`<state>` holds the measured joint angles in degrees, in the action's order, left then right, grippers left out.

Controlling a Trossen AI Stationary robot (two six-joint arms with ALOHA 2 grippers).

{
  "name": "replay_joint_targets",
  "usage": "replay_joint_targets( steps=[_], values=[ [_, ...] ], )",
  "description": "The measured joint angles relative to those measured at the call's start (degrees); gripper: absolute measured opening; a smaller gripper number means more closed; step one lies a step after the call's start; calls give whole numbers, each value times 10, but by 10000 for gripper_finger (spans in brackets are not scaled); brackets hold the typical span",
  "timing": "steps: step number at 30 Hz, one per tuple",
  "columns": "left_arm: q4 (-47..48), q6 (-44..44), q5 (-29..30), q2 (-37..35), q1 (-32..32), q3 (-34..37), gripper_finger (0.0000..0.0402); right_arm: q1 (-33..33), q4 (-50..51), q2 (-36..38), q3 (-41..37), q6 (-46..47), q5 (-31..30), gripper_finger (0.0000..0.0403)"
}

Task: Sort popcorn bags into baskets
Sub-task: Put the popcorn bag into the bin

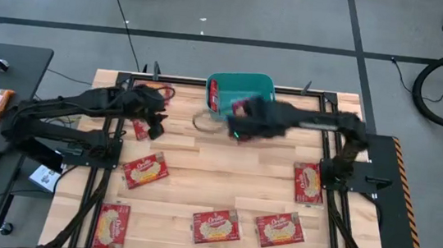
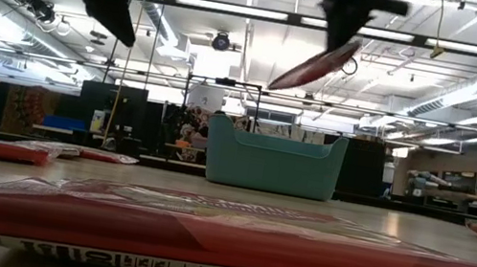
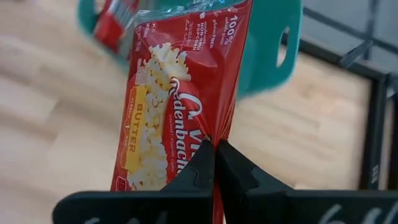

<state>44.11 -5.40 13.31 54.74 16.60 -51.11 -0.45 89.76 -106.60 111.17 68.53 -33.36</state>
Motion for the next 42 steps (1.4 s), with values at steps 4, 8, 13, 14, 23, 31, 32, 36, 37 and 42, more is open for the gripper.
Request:
replay_joint_targets(
  steps=[4, 8, 13, 14, 23, 31, 32, 36, 37, 42],
  values=[
    [1, -14, -21, 22, 0, 0, 121, -83, 2, -73, 71, -91, 1, 10],
    [10, -15, -35, 26, -1, 0, 121, -153, 2, -127, 102, -152, 3, 10],
    [41, -17, -35, 20, 0, 0, 121, -205, 3, -168, 106, -221, -43, 10],
    [43, -22, -35, 20, 0, 0, 121, -212, 3, -174, 106, -232, -52, 10],
    [45, -14, -70, 18, -2, 0, 121, -260, 4, -238, 106, -290, -64, 10],
    [103, -42, -93, 17, -22, 0, 121, -271, 3, -264, 106, -282, -60, 10],
    [111, -47, -93, 17, -27, 0, 121, -272, 3, -263, 106, -277, -62, 10],
    [136, -74, -94, 17, -52, 0, 121, -274, 3, -253, 106, -267, -68, 10],
    [138, -79, -94, 17, -58, 0, 121, -275, 3, -249, 106, -267, -66, 10],
    [138, -110, -93, 17, -87, 0, 121, -276, 2, -248, 106, -263, -36, 10]
  ],
)
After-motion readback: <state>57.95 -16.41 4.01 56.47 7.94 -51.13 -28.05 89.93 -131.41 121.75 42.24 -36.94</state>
